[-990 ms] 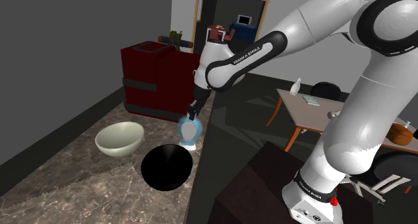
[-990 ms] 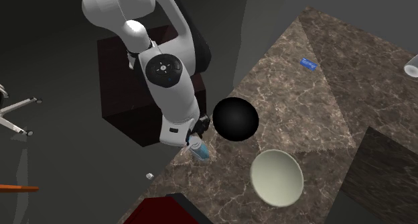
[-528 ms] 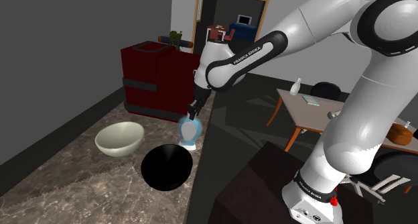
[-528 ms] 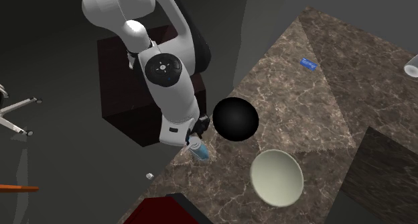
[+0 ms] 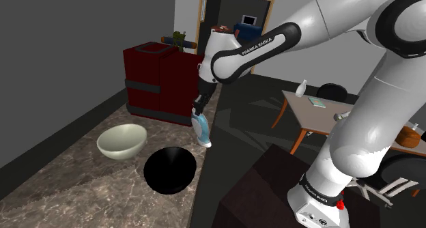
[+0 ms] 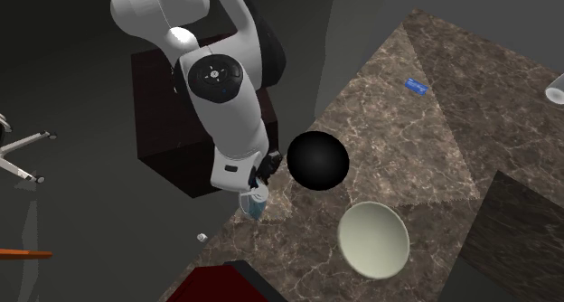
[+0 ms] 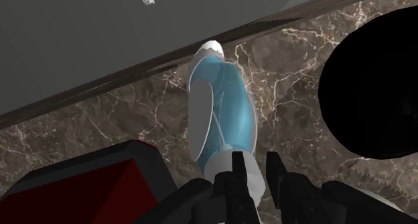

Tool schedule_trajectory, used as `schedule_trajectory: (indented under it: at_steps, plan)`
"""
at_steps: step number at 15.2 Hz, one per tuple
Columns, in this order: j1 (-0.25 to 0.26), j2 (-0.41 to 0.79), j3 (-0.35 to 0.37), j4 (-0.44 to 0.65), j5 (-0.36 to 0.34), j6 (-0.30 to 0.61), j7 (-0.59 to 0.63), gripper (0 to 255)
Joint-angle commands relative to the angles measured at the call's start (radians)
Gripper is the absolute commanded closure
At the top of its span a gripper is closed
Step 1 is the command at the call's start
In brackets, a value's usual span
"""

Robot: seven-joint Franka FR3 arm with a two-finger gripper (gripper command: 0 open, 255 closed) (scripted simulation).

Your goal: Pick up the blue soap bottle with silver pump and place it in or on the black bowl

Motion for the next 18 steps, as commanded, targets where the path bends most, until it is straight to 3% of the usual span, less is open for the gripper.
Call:
schedule_trajectory:
  at_steps: [1, 18]
  plan:
    - [0.0, -0.017, -0.001, 0.012, 0.002, -0.029, -0.001, 255]
    - [-0.002, -0.116, -0.006, 0.145, 0.011, -0.26, -0.005, 255]
